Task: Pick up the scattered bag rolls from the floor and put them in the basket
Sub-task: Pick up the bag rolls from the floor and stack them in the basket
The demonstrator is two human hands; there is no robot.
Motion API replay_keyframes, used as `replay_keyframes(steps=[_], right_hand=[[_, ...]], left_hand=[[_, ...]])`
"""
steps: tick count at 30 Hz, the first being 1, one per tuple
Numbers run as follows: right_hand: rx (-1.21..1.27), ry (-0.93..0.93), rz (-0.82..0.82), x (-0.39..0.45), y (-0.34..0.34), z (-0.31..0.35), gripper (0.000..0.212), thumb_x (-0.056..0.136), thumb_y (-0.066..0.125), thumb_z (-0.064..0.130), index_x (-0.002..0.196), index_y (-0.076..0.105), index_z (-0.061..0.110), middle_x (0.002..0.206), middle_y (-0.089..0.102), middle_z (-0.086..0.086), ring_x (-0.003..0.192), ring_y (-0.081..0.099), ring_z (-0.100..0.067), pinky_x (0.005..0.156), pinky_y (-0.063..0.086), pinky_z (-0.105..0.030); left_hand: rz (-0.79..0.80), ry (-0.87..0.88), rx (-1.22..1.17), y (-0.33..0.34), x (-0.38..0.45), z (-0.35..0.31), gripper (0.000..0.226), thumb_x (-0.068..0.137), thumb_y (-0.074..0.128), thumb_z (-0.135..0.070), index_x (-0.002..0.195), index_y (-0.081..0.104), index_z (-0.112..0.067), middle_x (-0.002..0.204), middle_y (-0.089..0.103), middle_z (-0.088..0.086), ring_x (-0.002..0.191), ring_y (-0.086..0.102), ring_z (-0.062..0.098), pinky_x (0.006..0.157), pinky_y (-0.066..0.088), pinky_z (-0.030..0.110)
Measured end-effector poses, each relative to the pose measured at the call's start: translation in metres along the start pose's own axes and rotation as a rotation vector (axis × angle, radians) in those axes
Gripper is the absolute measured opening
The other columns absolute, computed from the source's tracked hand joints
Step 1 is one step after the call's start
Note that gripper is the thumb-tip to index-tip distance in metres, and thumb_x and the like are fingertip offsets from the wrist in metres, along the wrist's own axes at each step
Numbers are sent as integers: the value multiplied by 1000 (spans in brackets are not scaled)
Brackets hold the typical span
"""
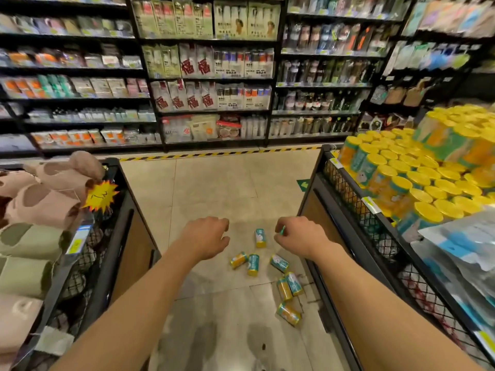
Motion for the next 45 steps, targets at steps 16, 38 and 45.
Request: replay_keyframes(steps=[16, 38, 45], right_hand=[[105, 21, 127, 264, 15, -103, 31, 95, 55, 43, 120, 63, 26, 121, 67, -1, 110, 62, -26, 80, 47, -36], [267, 582, 428, 253, 430, -376, 41, 89, 56, 49, 127, 54, 33, 124, 63, -2, 114, 60, -29, 88, 53, -45], [233, 589, 430, 268, 667, -430, 64, 87, 60, 55, 145, 38, 39, 138, 52, 3, 128, 50, -25, 92, 45, -36]], left_hand=[[202, -2, 33, 25, 269, 23, 39, 98, 45, -47, 130, 51, -25, 127, 61, 1, 112, 59, 25, 85, 50, 39], [428, 940, 300, 466, 441, -243, 52, 91, 55, -29, 140, 40, -18, 136, 52, 10, 125, 50, 33, 96, 47, 45], [365, 1081, 436, 711, 481, -273, 66, 88, 63, -31, 146, 35, -18, 147, 42, 10, 132, 45, 33, 102, 43, 44]])
Point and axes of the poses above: each hand's wrist, its own x-axis towards the middle knuckle, its own y-axis out of the palm, z = x × y, the point moved 10 cm from there along x, towards the middle knuckle
